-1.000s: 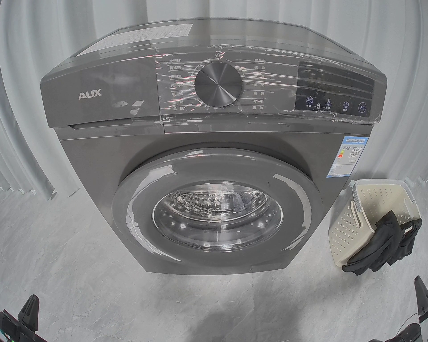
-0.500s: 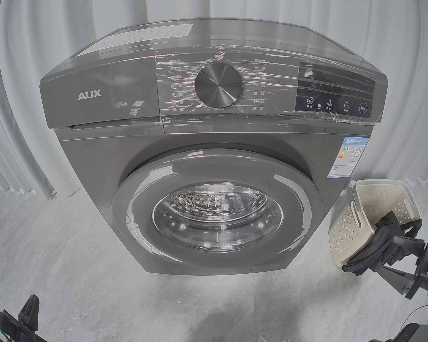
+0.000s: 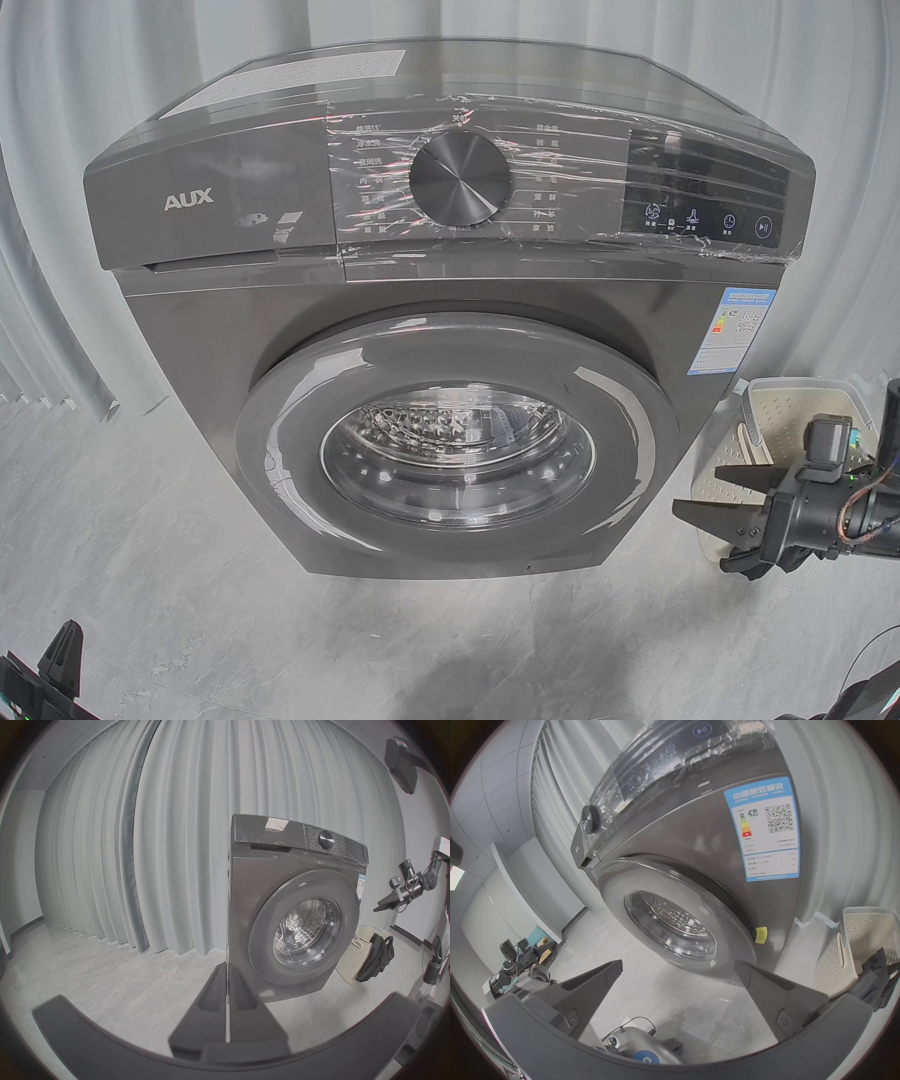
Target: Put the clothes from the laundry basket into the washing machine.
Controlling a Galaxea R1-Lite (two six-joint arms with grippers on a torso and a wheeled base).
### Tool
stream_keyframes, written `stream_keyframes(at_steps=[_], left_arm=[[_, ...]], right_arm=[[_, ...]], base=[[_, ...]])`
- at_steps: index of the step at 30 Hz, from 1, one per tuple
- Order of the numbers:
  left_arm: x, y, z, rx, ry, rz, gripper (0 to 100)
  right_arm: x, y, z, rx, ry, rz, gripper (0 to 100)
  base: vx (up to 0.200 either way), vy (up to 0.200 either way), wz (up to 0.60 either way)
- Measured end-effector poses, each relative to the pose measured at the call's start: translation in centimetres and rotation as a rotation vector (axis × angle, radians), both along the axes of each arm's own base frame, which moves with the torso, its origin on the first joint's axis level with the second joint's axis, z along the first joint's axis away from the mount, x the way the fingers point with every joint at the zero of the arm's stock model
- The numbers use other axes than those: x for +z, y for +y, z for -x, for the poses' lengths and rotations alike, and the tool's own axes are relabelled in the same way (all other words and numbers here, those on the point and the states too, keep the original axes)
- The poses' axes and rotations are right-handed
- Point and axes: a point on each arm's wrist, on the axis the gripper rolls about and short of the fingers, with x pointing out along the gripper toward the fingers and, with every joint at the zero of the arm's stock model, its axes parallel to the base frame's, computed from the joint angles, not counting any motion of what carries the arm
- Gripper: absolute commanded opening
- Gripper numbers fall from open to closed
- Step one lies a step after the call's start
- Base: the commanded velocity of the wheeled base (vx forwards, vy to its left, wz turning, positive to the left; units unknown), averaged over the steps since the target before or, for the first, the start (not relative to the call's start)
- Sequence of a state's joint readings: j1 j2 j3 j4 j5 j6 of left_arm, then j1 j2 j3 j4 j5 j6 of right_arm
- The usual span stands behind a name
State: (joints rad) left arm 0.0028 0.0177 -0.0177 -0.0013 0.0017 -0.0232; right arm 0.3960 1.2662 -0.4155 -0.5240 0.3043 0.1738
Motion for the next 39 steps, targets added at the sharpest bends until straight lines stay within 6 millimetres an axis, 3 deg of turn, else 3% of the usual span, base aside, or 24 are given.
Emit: stream_keyframes(at_steps=[11, 27, 34, 39], left_arm=[[0.0, 0.0, 0.0, 0.000, 0.000, -0.001, 0], [0.0, 0.0, 0.0, 0.000, 0.000, 0.000, 0], [0.0, 0.0, 0.0, 0.000, 0.000, 0.001, 0], [0.0, 0.0, 0.0, 0.000, 0.000, 0.001, 0]], right_arm=[[-0.5, 1.1, -4.0, -0.061, -0.027, 0.055, 100], [-0.6, 1.9, -6.9, -0.070, -0.038, 0.058, 100], [-1.6, 2.2, -7.0, -0.056, -0.008, 0.072, 100], [-2.5, 1.9, -5.9, -0.045, 0.022, 0.090, 100]], base=[[0.000, 0.000, 0.00], [0.000, 0.000, 0.00], [0.000, 0.000, 0.00], [0.000, 0.000, 0.00]])
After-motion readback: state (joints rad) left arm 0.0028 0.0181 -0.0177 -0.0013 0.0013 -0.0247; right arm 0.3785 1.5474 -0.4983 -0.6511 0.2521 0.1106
